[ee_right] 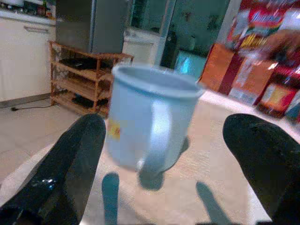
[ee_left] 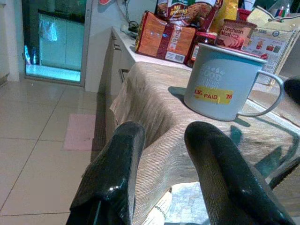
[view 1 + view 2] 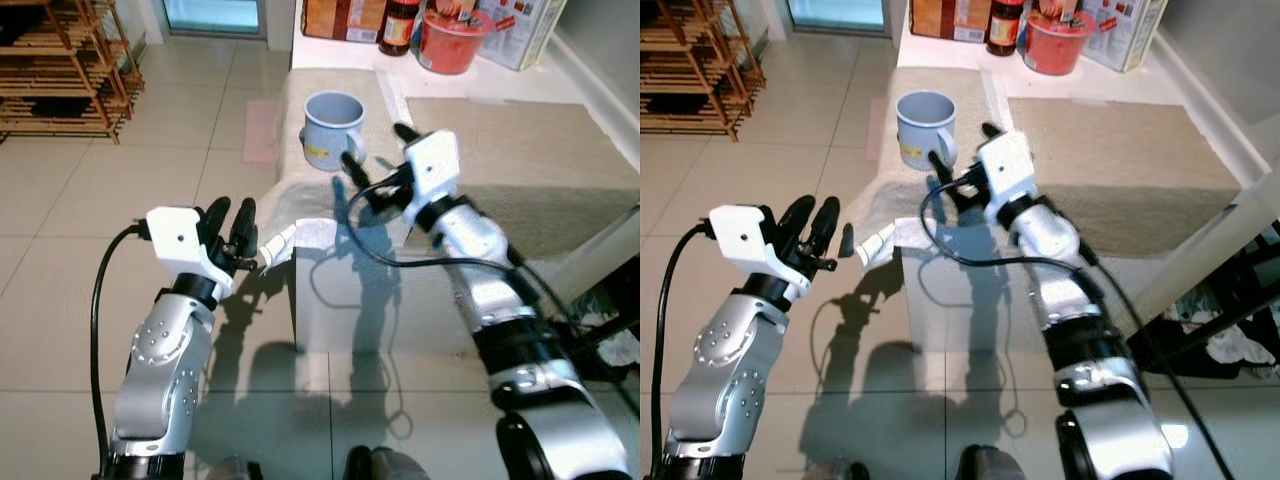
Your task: Setting the table
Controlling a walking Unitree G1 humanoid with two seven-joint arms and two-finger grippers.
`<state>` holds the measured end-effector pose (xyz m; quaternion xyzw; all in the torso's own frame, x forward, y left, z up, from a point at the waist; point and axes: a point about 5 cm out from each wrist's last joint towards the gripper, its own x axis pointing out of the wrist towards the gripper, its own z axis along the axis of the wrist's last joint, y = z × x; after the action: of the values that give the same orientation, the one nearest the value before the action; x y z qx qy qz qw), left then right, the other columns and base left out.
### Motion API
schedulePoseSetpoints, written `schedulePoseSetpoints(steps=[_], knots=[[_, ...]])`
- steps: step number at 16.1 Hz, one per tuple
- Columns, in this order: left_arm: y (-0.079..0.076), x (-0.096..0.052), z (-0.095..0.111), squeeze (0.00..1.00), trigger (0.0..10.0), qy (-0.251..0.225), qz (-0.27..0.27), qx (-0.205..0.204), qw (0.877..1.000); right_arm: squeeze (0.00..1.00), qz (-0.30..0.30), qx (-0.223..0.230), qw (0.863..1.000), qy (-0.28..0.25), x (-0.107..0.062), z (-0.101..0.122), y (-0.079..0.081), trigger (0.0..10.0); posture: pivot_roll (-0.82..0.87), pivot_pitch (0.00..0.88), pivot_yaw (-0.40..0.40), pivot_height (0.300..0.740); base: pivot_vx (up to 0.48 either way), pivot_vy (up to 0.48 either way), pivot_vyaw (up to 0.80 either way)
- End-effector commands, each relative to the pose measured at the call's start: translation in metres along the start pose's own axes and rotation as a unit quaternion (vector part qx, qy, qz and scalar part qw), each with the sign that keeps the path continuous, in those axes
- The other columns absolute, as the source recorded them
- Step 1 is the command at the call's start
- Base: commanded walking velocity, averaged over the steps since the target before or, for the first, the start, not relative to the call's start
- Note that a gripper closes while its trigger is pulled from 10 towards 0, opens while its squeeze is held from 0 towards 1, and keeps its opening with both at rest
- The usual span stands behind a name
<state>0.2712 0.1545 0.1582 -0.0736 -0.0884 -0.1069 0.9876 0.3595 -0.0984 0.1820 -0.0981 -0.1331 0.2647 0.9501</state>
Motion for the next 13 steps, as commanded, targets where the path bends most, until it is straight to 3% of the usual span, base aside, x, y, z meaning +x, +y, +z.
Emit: schedulePoseSetpoints(steps=[1, 2, 3, 9, 10, 11, 13], knots=[[-0.003, -0.002, 0.001, 0.0, 10.0, 0.002, -0.005, 0.001, 1.0, 0.96, 0.001, -0.002, 1.0, 0.008, 0.003, -0.002, 0.001, 10.0, -0.07, 0.12, -0.033, 0.74, 0.0, 0.0, 0.0], [-0.004, -0.003, 0.002, 0.0, 10.0, 0.003, -0.007, 0.002, 1.0, 0.15, 0.007, -0.001, 1.0, 0.022, 0.008, -0.007, 0.006, 10.0, -0.07, 0.126, -0.034, 0.74, 0.0, 0.0, 0.0], [-0.004, -0.004, 0.002, 0.0, 10.0, 0.002, -0.007, 0.002, 1.0, 0.0, 0.01, 0.0, 1.0, 0.024, 0.009, -0.008, 0.007, 10.0, -0.06, 0.129, -0.033, 0.74, 0.0, 0.0, 0.0], [-0.006, -0.015, 0.003, 0.0, 10.0, 0.013, -0.007, 0.005, 1.0, 0.0, -0.023, 0.017, 1.0, 0.007, 0.02, -0.002, -0.001, 10.0, -0.04, 0.164, -0.024, 0.74, 0.0, 0.0, 0.0], [-0.007, -0.016, 0.003, 0.0, 10.0, 0.014, -0.007, 0.005, 1.0, 0.0, -0.028, 0.016, 0.999, 0.012, 0.02, -0.003, -0.002, 5.6, -0.04, 0.168, -0.025, 0.74, 0.0, 0.0, 0.0], [-0.008, -0.019, 0.003, 0.0, 10.0, 0.016, -0.007, 0.005, 1.0, 0.0, -0.033, 0.022, 0.999, 0.017, 0.021, -0.005, -0.003, 0.0, -0.04, 0.174, -0.026, 0.74, 0.0, 0.0, 0.0], [-0.01, -0.021, 0.005, 0.0, 10.0, 0.018, -0.007, 0.007, 1.0, 0.0, -0.025, 0.04, 0.999, 0.01, 0.023, -0.005, -0.001, 0.0, -0.03, 0.174, -0.028, 0.74, 0.0, 0.0, 0.0]])
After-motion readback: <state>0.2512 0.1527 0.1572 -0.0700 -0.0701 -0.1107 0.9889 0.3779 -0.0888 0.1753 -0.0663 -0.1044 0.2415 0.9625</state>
